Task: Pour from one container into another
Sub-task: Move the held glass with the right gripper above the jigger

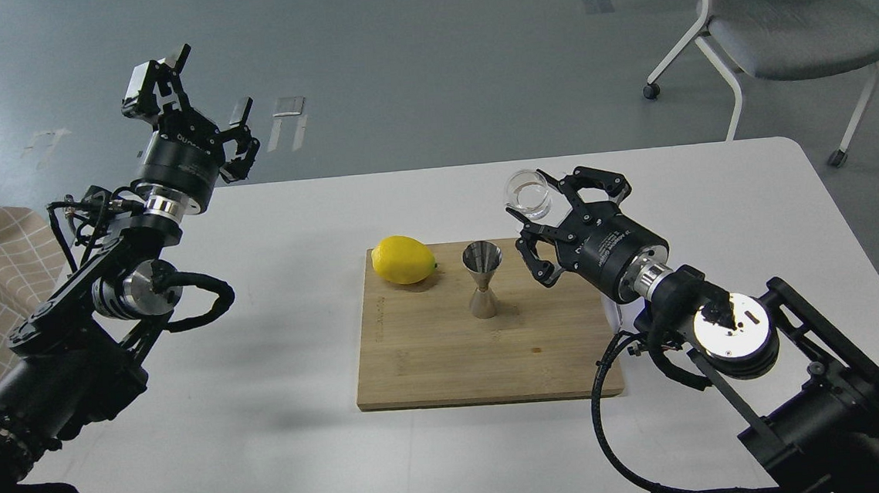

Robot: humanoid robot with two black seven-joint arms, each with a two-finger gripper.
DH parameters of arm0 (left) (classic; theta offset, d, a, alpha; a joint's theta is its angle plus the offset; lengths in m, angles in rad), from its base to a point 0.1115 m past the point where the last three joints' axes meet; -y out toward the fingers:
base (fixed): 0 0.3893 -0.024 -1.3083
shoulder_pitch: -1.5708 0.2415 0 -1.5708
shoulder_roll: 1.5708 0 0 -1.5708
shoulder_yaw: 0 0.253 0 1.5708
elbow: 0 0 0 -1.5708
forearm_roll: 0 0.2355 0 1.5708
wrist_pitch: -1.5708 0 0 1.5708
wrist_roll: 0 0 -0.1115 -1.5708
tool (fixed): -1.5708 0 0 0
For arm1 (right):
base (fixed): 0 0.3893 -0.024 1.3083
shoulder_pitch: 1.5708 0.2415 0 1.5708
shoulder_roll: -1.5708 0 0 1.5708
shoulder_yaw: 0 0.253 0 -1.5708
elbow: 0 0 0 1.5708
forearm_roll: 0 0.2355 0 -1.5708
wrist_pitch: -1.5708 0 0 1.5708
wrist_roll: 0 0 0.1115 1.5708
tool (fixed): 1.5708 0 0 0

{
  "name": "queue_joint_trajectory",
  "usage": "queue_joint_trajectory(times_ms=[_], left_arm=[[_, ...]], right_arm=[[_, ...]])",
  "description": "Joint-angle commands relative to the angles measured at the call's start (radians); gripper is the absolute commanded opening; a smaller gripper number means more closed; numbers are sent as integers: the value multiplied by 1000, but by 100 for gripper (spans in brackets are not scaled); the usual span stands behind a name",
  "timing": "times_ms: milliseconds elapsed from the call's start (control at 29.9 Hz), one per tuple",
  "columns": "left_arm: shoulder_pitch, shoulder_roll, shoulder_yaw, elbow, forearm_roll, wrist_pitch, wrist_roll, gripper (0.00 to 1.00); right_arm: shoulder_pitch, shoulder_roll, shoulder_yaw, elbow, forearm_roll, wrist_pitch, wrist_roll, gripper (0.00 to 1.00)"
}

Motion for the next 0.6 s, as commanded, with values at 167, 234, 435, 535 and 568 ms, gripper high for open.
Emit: queue_joint_trajectory(times_ms=[167,234,435,535,568], left_arm=[[0,0,0,0,0,0,0,98],[0,0,1,0,0,0,0,98],[0,0,0,0,0,0,0,98],[0,0,0,0,0,0,0,98],[0,-2,0,0,0,0,0,98]], right_arm=[[-6,-23,-1,19,0,0,-1,41],[-6,-26,-1,19,0,-2,-1,41],[-3,-36,-35,22,-3,-2,-1,41],[-3,-39,-43,26,-23,-2,-1,41],[-3,-41,-43,26,-28,-2,-1,41]])
